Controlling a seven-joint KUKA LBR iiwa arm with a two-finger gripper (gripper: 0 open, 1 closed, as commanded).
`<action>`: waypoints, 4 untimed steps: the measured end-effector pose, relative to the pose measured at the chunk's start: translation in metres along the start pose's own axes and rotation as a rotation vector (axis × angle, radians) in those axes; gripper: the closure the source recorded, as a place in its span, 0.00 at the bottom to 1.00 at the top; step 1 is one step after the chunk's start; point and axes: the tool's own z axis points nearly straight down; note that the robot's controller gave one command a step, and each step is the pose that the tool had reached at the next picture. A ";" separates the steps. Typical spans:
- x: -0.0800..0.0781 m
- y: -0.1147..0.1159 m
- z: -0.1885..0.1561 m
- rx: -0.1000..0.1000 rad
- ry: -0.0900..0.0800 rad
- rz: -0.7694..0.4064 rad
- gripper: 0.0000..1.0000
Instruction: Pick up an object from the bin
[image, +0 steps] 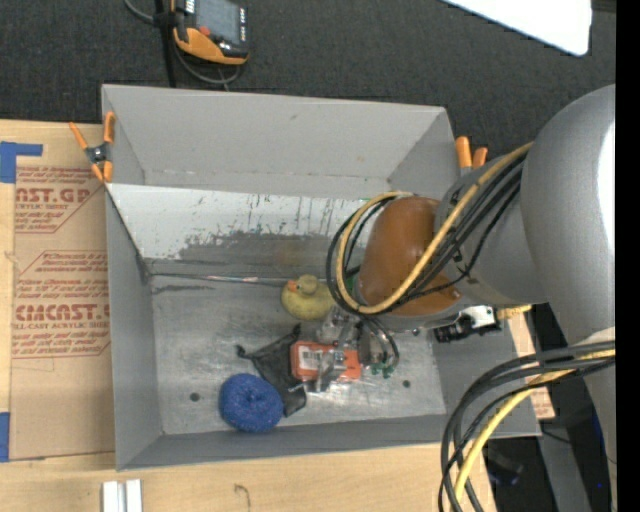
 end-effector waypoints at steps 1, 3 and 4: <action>0.002 0.000 -0.007 0.001 0.008 -0.001 1.00; 0.003 0.000 -0.039 0.001 0.016 -0.002 1.00; 0.002 0.001 -0.054 -0.001 0.010 -0.002 1.00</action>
Offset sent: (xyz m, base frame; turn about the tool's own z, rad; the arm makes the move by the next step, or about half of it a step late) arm 0.0000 0.0002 0.0919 0.0000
